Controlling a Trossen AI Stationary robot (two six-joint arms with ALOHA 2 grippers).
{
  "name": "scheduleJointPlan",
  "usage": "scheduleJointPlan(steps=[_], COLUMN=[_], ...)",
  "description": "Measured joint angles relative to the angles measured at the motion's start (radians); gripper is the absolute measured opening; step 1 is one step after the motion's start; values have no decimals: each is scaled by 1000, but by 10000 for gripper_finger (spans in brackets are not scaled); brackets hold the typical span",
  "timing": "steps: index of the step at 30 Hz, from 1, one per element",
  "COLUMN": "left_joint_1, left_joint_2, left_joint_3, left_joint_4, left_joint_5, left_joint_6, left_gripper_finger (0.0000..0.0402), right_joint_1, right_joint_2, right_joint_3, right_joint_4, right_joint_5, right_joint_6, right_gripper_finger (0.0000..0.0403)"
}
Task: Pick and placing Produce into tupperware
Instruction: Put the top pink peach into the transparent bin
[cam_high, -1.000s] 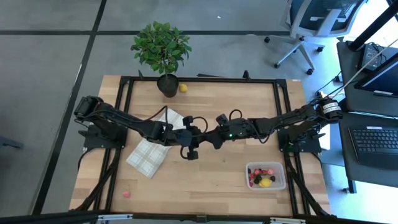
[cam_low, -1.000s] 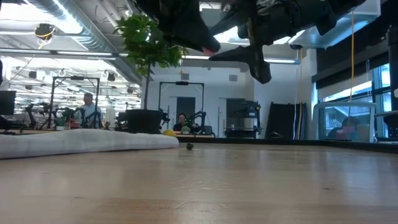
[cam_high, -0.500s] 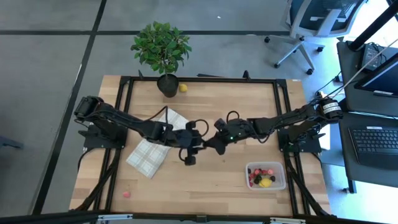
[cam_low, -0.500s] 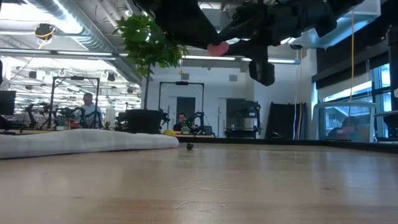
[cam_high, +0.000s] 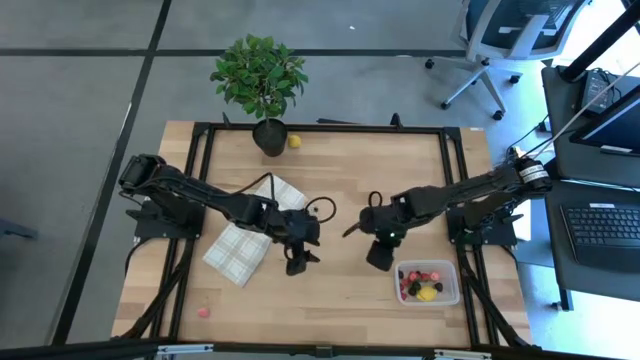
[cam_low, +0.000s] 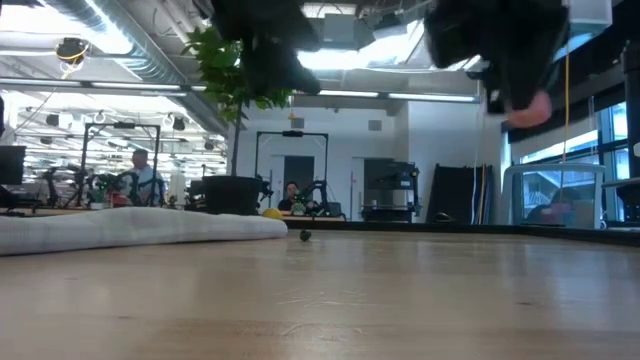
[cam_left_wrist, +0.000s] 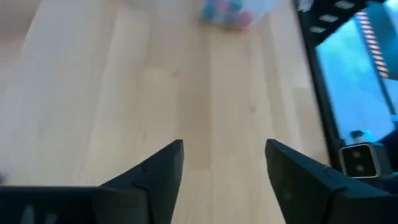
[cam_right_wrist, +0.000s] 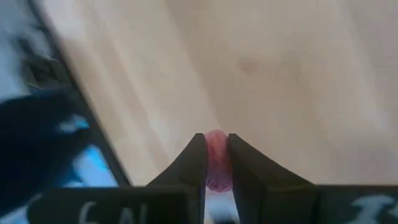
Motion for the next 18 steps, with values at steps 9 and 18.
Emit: scheduleJointPlan(steps=[9,18], left_joint_1=[0,-3], left_joint_2=[1,2], left_joint_3=[-1,-1], left_joint_4=[-46,-45], left_joint_5=[-78,-78], left_joint_6=[-87,-88], left_gripper_finger=[241,237], right_joint_1=[252,474], right_joint_2=[2,-3], right_joint_3=[256,124], right_joint_4=[-491,-462], right_joint_5=[193,214], right_joint_6=[250,560], right_gripper_finger=[52,52])
